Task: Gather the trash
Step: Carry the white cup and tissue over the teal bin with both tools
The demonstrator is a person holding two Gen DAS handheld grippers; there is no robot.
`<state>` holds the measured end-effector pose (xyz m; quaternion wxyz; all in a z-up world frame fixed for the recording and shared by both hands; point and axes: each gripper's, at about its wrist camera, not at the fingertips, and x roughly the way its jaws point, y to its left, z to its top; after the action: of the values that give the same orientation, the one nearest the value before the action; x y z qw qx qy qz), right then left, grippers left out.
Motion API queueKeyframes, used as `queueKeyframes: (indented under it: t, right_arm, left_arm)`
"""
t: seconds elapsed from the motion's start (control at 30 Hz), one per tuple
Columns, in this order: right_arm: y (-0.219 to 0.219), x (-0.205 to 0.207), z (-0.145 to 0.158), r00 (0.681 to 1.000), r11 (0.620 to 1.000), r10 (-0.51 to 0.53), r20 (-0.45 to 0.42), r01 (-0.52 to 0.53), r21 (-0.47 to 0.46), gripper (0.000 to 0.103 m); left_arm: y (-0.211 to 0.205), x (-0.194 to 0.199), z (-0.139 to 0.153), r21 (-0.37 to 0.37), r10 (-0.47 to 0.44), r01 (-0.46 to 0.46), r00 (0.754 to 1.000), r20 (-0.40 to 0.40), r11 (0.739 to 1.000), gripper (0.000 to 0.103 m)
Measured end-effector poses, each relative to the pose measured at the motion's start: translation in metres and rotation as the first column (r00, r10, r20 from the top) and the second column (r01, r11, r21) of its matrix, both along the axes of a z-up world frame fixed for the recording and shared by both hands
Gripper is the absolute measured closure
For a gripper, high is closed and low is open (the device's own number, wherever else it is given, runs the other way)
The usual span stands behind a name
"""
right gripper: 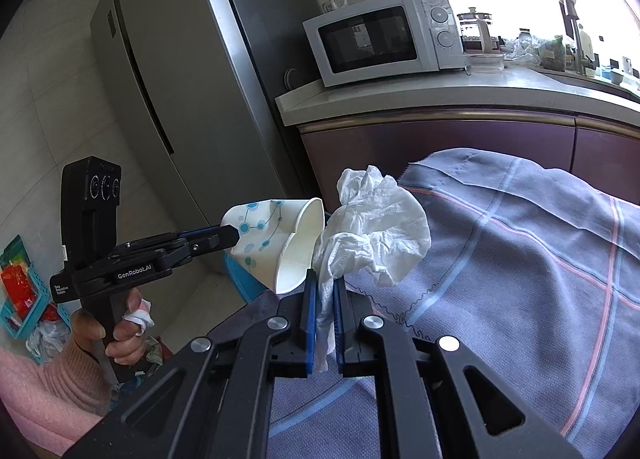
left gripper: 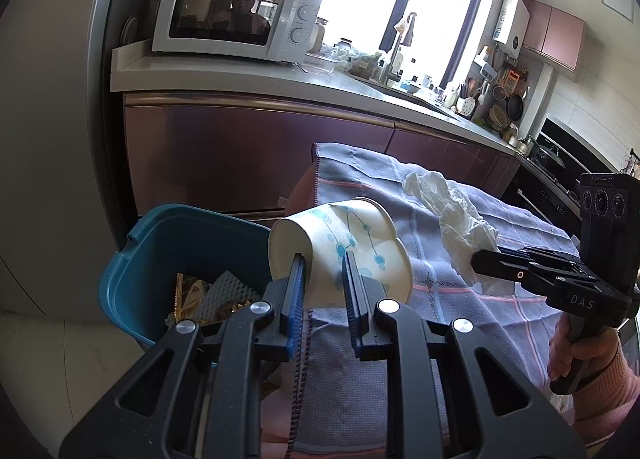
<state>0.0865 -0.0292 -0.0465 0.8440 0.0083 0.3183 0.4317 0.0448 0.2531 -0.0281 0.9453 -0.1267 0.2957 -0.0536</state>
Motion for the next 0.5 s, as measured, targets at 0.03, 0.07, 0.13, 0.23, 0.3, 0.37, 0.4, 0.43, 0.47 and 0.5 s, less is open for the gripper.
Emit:
queueKeyframes:
  t: [0.03, 0.07, 0.13, 0.23, 0.3, 0.37, 0.4, 0.43, 0.47, 0.5]
  right_arm:
    - [0.004, 0.000, 0.000, 1.000, 1.000, 0.008, 0.000, -0.008, -0.002, 0.096]
    - [0.007, 0.001, 0.001, 1.000, 1.000, 0.016, 0.001, -0.016, -0.004, 0.096]
    - [0.014, 0.001, 0.001, 1.000, 0.999, 0.031, 0.000, -0.031, -0.010, 0.096]
    - [0.023, 0.004, 0.000, 0.999, 0.999, 0.051, -0.007, -0.051, -0.014, 0.096]
    - [0.029, 0.005, 0.000, 0.998, 0.998, 0.062, -0.010, -0.062, -0.020, 0.096]
    - [0.034, 0.005, -0.001, 0.997, 0.997, 0.073, -0.013, -0.074, -0.025, 0.096]
    - [0.037, 0.005, -0.001, 0.997, 0.996, 0.079, -0.015, -0.080, -0.028, 0.096]
    - [0.041, 0.005, -0.002, 0.996, 0.996, 0.084, -0.015, -0.084, -0.032, 0.096]
    - [0.043, 0.005, -0.002, 0.996, 0.995, 0.089, -0.016, -0.090, -0.035, 0.096]
    - [0.046, 0.006, -0.002, 0.995, 0.995, 0.094, -0.017, -0.095, -0.036, 0.096]
  left_arm:
    - [0.003, -0.001, 0.000, 0.000, 0.008, -0.008, 1.000, 0.000, 1.000, 0.084]
    - [0.006, -0.001, 0.000, 0.001, 0.014, -0.014, 1.000, 0.001, 1.000, 0.084]
    - [0.011, -0.003, 0.000, 0.006, 0.028, -0.028, 1.000, -0.001, 1.000, 0.084]
    - [0.017, -0.003, 0.000, 0.009, 0.044, -0.044, 0.999, -0.003, 0.999, 0.085]
    - [0.022, -0.003, -0.001, 0.009, 0.055, -0.055, 0.998, -0.005, 0.998, 0.085]
    - [0.026, -0.004, -0.003, 0.008, 0.064, -0.064, 0.998, -0.007, 0.998, 0.085]
    - [0.028, -0.004, -0.003, 0.009, 0.069, -0.069, 0.998, -0.008, 0.998, 0.085]
    - [0.029, -0.004, -0.003, 0.009, 0.073, -0.073, 0.997, -0.009, 0.997, 0.085]
    - [0.031, -0.005, -0.004, 0.008, 0.078, -0.078, 0.997, -0.010, 0.997, 0.085]
    - [0.033, -0.005, -0.004, 0.008, 0.082, -0.082, 0.997, -0.011, 0.997, 0.085]
